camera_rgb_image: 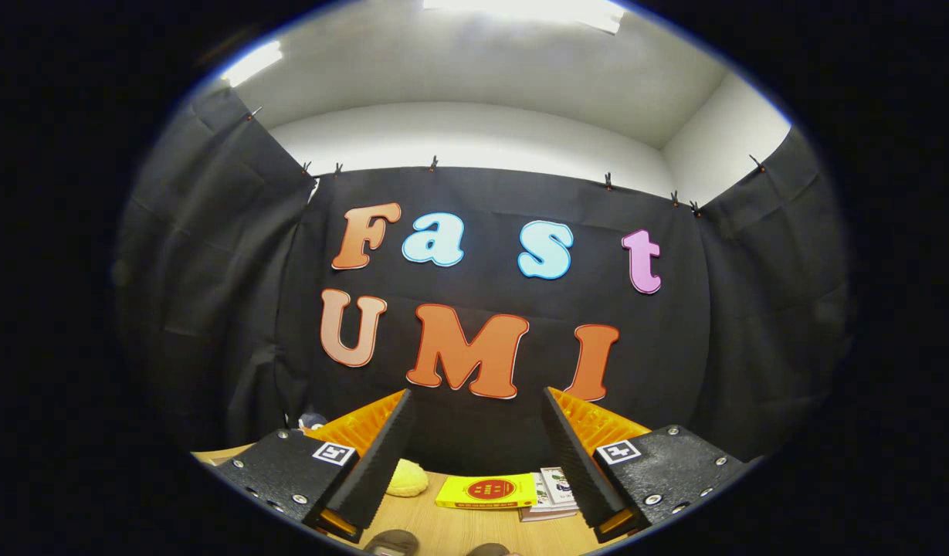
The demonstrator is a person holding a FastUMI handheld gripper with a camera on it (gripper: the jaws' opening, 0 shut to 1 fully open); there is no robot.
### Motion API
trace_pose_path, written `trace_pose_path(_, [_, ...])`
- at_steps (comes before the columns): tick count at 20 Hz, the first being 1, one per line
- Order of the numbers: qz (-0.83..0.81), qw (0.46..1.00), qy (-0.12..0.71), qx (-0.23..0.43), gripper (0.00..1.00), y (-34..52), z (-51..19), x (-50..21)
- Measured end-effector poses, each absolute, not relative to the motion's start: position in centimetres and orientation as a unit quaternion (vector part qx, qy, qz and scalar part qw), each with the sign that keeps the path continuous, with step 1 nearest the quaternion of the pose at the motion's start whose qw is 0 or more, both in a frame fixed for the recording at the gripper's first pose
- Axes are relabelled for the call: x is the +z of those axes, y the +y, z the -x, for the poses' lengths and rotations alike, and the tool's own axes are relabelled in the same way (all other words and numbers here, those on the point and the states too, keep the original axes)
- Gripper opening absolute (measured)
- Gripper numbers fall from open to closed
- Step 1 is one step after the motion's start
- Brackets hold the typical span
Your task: Open the storage box then place both shoes into the box .Put the left shoe in first, then the right shoe, with the right side of both shoes facing outward in a uniform manner.
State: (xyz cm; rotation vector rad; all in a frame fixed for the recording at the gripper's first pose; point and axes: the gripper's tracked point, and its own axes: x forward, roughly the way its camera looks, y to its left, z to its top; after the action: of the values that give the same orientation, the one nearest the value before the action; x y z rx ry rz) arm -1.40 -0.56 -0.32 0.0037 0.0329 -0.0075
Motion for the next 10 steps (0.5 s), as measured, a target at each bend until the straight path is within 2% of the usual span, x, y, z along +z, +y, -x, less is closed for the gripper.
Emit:
trace_pose_path(7, [-0.006, 1.0, 0.009, 0.004, 0.98, -0.5, 1.5, 0.2])
trace_pose_path(10, [-0.014, 0.999, 0.03, 0.039, 0.98, 1.2, 1.3, -1.5])
